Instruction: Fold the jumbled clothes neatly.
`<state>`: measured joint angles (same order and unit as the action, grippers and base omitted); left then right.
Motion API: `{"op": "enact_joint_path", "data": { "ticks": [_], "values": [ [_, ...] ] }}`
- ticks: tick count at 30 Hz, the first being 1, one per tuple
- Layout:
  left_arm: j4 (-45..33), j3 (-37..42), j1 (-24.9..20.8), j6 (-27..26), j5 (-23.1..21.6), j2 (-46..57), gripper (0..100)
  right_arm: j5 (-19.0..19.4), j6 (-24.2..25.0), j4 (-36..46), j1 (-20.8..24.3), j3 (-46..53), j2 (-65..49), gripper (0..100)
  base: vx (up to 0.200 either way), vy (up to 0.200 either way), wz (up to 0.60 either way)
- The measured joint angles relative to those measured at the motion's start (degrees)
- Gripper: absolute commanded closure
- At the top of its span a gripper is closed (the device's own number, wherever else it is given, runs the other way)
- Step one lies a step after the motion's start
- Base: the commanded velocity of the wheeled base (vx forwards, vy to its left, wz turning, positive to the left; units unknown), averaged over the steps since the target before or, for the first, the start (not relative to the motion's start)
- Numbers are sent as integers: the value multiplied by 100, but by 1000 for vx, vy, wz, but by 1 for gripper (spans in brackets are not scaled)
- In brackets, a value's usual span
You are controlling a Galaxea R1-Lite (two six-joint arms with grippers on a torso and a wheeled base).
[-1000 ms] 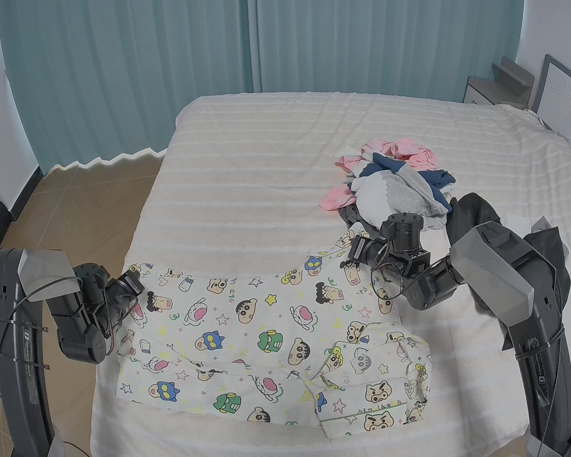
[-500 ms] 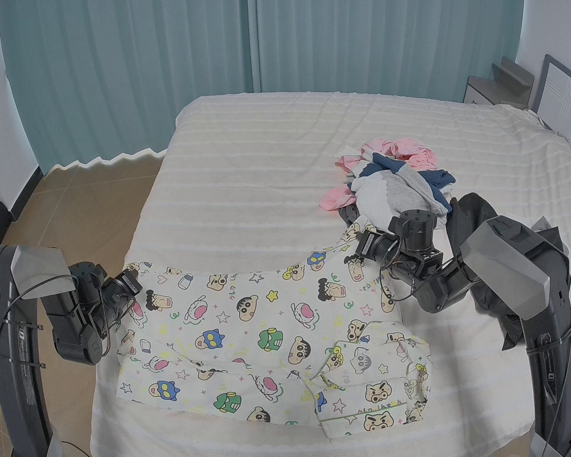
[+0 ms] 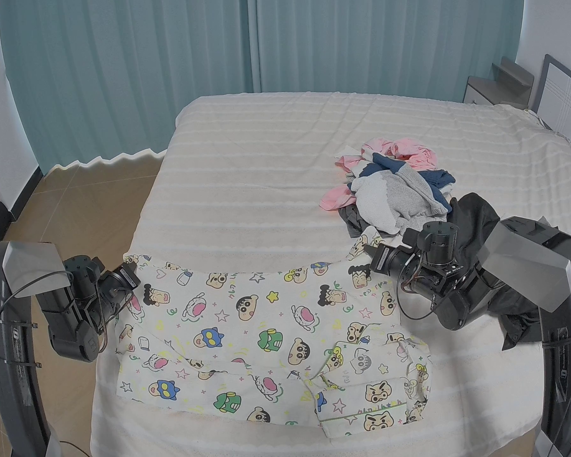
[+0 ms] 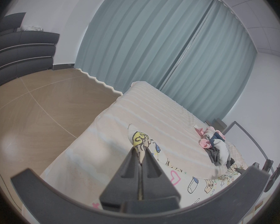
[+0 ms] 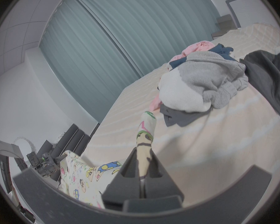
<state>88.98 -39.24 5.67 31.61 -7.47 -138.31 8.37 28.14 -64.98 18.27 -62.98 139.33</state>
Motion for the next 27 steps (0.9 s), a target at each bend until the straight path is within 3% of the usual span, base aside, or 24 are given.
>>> {"op": "enact_joint_path", "data": {
  "ticks": [8, 19, 27],
  "values": [
    [0, 429, -57, -562, -60, 204, 100, 251, -2, -347, -22, 599, -121, 100, 0, 0, 0],
    [0, 1196, 28, -641, -65, 618, 100, 722, -17, -985, -34, 1913, -549, 100, 0, 0, 0],
    [2, 1961, 118, -752, -325, 848, 100, 1018, -59, -1791, -30, 3071, -755, 100, 0, 0, 0]
  ]
}}
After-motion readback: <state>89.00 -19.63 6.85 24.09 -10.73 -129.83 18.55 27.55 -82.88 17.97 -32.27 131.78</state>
